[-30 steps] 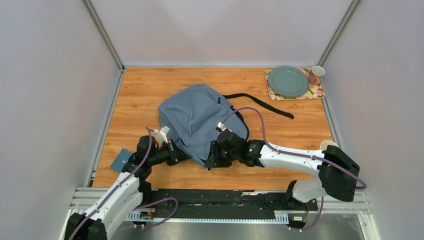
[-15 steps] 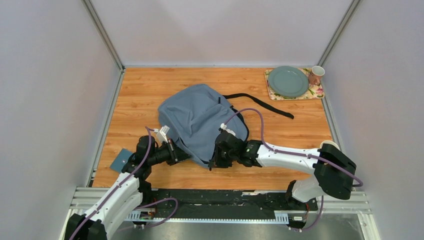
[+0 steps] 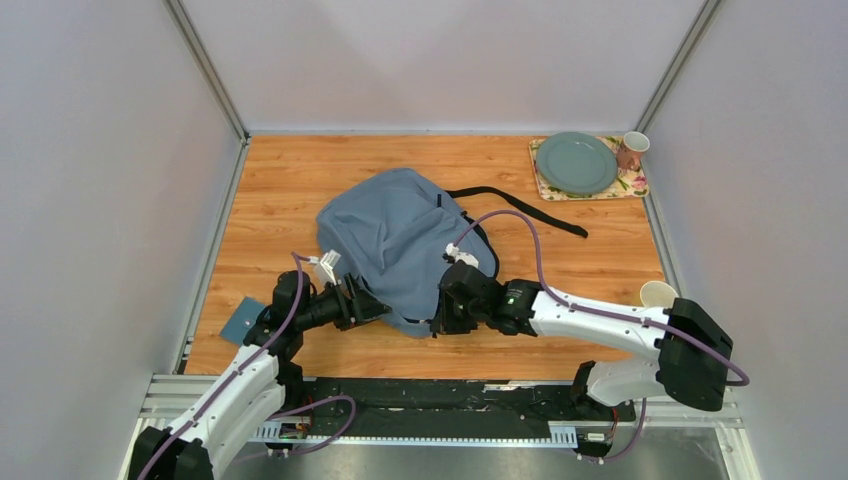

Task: Pack the student bag
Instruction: Zip the student bag at the center of the board.

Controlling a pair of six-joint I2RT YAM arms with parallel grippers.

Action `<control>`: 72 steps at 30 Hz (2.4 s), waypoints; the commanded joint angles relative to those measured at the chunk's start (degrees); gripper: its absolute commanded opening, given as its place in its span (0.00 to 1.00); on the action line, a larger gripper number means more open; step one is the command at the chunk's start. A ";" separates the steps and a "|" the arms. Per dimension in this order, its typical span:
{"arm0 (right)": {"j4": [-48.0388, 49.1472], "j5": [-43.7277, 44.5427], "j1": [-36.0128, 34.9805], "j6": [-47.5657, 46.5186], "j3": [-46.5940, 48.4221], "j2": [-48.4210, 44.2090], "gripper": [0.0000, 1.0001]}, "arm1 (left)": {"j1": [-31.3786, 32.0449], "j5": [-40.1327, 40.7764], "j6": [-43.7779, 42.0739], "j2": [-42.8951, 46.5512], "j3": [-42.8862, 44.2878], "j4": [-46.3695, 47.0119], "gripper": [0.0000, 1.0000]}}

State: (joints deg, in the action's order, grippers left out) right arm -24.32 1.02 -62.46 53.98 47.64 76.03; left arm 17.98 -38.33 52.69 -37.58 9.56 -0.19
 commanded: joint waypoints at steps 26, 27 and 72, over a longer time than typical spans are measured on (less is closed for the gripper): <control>-7.15 -6.82 0.05 -13.98 5.27 1.84 0.00 | 0.13 -2.63 2.95 -7.85 -3.41 14.51 0.41; -7.50 -6.82 0.05 -14.59 5.62 2.02 0.00 | 0.04 -2.46 2.95 -8.03 -3.41 14.60 0.41; -6.00 -5.86 0.05 -12.84 5.98 3.42 0.00 | 17.09 31.38 0.76 -8.56 5.11 8.02 0.10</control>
State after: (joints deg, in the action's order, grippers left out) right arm -31.53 -5.65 -62.43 40.69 52.99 79.53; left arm 34.96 -6.79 57.43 -46.81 11.18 6.28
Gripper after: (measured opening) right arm 0.008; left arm 0.361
